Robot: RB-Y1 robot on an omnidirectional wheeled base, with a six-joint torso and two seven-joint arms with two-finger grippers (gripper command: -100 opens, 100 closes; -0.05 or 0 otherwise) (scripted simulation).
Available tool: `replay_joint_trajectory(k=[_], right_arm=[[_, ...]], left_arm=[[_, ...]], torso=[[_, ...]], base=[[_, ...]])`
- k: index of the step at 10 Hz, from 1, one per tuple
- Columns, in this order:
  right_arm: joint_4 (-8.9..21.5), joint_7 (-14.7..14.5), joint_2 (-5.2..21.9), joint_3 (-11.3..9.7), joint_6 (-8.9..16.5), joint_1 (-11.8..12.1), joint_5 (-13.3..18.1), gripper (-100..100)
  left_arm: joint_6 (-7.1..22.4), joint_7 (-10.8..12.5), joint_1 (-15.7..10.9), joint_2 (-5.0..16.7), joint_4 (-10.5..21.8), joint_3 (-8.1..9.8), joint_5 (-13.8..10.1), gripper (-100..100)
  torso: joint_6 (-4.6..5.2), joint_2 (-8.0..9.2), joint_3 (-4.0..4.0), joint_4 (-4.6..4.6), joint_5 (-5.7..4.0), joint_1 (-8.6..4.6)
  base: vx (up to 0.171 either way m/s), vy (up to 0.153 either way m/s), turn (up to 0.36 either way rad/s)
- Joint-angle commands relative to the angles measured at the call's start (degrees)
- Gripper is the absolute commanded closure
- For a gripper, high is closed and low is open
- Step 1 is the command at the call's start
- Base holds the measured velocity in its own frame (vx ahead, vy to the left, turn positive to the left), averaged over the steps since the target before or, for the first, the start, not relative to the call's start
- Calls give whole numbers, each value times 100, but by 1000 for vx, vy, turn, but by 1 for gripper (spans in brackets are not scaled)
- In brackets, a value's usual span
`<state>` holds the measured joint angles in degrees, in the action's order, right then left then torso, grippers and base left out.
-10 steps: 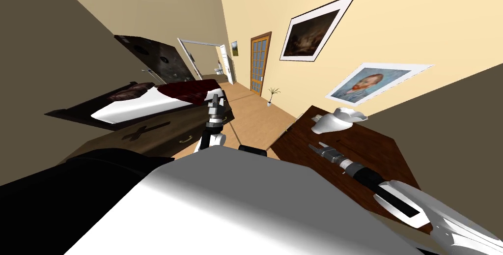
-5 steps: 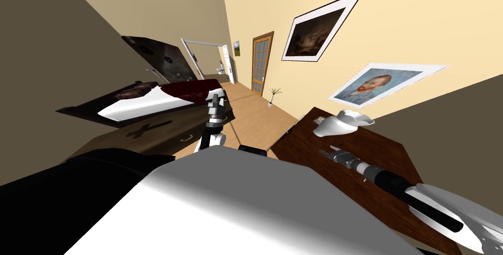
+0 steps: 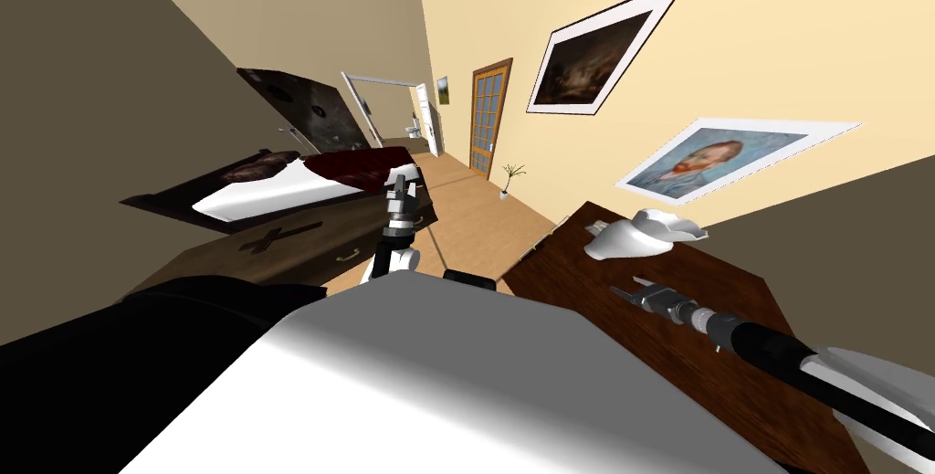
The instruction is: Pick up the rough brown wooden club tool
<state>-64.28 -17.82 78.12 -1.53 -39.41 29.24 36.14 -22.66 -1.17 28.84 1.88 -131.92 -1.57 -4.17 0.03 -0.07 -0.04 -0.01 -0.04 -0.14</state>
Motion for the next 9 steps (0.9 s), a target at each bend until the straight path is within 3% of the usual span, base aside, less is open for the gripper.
replay_joint_trajectory(k=[1,3,4,7,9], right_arm=[[163,-18,286,-56,-13,72,98,-100],[472,-50,632,-251,-24,100,283,-100],[472,-50,672,-251,-24,100,283,-100],[809,-74,1016,-578,-51,177,506,-100],[887,-77,1078,-684,-62,208,564,-100]], left_arm=[[0,0,0,0,0,0,0,0],[0,0,0,0,0,0,0,0],[0,0,0,1,0,0,0,0],[0,0,0,1,0,0,0,0],[0,0,0,0,0,1,0,0]], torso=[[0,0,0,0,0,0],[-2,-6,-3,-1,-2,-11],[-1,-15,-8,-3,-4,-18],[-1,-8,-4,-2,-4,-18],[0,-11,-7,-3,-7,-18]], base=[[29,-43,43],[64,-73,75],[46,-70,10],[50,-85,50],[55,-59,27]])
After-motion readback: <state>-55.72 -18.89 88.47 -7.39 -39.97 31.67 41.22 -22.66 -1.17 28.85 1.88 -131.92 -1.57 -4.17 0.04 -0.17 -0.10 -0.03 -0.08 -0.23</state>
